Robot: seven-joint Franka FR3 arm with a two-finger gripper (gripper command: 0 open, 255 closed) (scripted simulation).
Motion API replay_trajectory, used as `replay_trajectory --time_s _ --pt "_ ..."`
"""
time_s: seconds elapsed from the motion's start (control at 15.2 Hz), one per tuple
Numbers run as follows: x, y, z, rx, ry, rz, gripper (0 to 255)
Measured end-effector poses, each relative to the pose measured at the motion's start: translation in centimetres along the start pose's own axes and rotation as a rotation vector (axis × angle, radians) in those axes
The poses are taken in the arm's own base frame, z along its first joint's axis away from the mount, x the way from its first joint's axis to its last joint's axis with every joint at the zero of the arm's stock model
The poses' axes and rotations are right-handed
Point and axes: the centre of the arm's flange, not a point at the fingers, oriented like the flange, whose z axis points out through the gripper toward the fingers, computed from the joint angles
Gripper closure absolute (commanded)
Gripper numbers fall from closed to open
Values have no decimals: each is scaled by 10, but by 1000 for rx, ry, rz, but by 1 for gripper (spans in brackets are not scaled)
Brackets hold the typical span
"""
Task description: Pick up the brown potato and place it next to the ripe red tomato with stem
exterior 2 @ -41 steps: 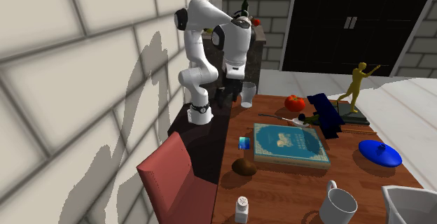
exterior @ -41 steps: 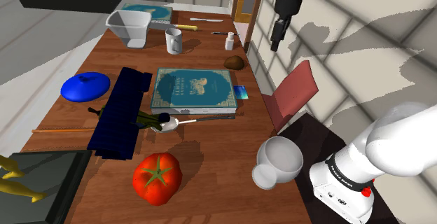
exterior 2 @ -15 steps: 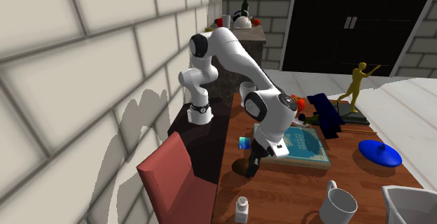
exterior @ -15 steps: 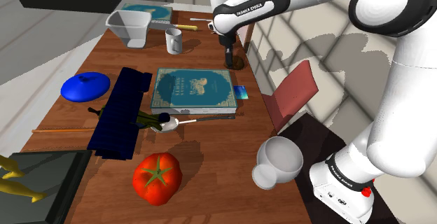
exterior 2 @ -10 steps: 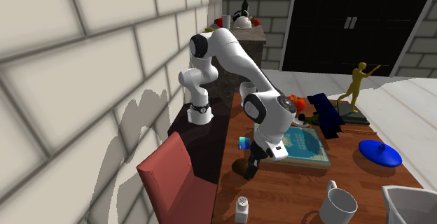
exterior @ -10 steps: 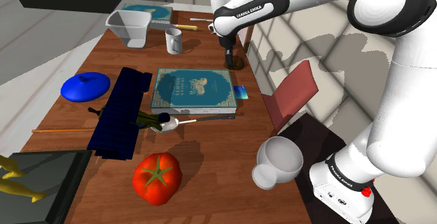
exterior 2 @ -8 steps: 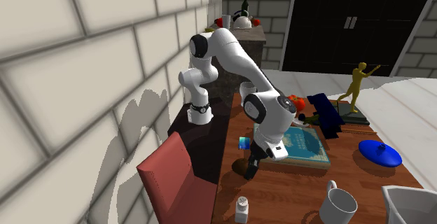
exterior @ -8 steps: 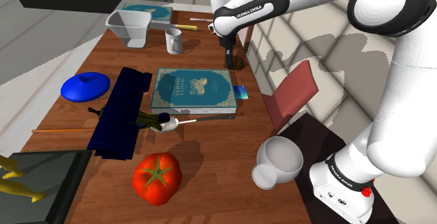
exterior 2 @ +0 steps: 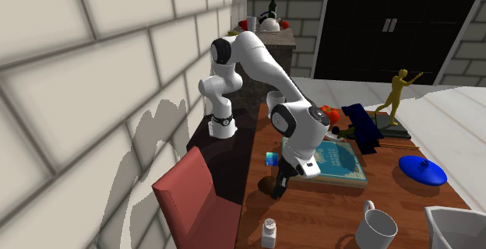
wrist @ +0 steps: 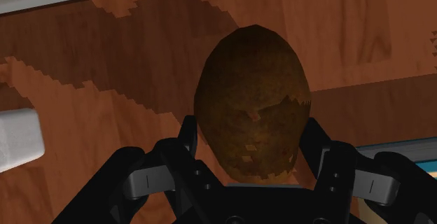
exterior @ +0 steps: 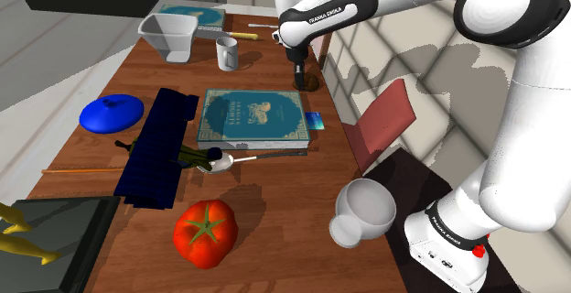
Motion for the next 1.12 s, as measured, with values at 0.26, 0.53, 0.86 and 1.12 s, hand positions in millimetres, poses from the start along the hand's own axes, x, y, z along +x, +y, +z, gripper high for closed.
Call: replay_trajectory --time_s 0.26,0.53,0.86,1.12 --pt "0 1 -2 0 0 0 255" --pt "-6 1 -19 0 0 0 255" --pt "-13 2 -46 0 0 1 255" --pt "-19 4 -65 0 0 0 255"
